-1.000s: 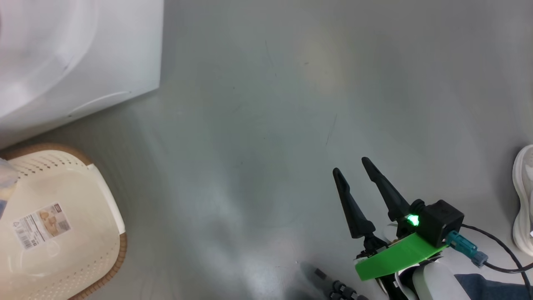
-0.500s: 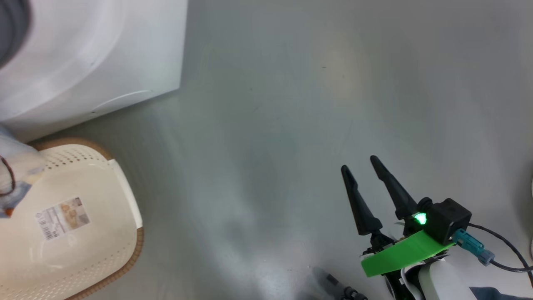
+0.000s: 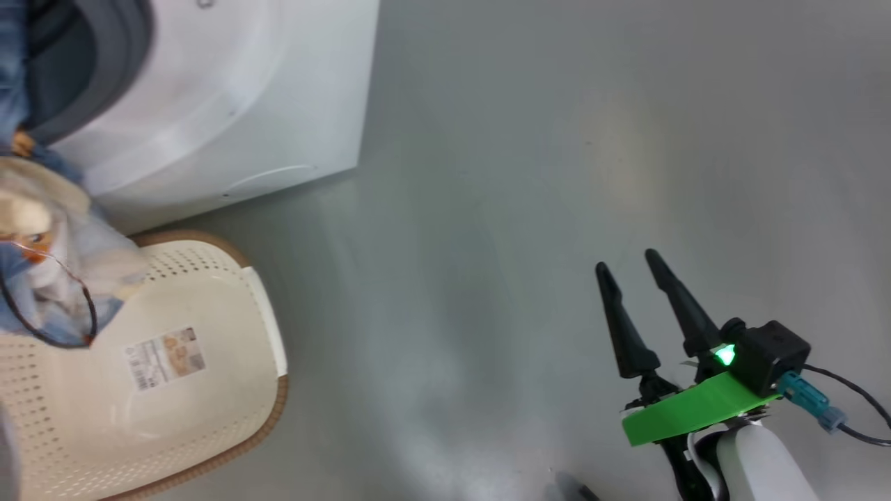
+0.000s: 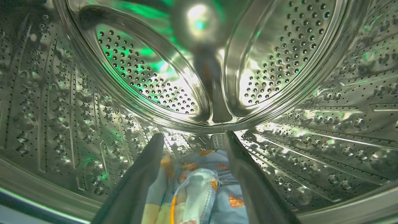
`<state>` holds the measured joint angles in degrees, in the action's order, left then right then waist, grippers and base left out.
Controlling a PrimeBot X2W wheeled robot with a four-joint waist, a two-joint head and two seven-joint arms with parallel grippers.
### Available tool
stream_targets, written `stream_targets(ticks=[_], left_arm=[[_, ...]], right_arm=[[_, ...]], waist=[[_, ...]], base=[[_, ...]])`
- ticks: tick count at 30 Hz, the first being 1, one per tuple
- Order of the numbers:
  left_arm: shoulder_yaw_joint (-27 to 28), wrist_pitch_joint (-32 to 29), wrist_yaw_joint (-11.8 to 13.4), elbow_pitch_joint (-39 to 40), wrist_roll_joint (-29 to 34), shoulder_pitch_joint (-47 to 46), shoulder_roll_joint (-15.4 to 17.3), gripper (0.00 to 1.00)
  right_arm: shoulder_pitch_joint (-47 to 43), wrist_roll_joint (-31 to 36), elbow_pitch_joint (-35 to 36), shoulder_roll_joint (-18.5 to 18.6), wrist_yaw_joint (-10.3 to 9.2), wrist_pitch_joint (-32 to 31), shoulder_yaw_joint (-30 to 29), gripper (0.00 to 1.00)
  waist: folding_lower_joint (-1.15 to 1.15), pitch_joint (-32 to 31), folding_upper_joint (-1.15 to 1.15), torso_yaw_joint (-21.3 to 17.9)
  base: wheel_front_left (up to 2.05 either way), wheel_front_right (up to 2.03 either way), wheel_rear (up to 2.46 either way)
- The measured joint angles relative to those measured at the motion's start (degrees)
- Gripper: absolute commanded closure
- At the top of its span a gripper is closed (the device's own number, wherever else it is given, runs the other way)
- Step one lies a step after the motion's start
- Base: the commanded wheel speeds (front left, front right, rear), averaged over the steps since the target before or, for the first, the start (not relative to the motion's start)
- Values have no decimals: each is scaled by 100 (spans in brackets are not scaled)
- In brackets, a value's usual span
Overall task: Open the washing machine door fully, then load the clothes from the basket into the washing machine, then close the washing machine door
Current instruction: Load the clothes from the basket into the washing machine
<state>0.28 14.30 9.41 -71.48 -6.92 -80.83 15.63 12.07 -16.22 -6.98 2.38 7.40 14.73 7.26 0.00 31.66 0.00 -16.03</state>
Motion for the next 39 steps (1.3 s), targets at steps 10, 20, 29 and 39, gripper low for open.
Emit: stream_targets(ticks=[10,20,29,39], left_arm=[[-44,25,-60,396,-179,681,-517,0],[-245,41,-267,1400,-193,1561,-1026,0],[-393,41,-420,2728,-332,3025,-1241,0],[-620,-146,-412,4120,-489,4726,-1305,0]], right_arm=[[68,243,-25,20,0,0,-269,0],[137,615,38,34,0,0,-524,0],[183,716,84,122,0,0,-735,0],[182,726,101,175,0,0,-746,0]], waist=[[0,-265,0,460],[0,-347,0,978],[0,-391,0,1397],[0,-460,0,1639]], base=[[0,0,0],[0,0,0],[0,0,0],[0,0,0]])
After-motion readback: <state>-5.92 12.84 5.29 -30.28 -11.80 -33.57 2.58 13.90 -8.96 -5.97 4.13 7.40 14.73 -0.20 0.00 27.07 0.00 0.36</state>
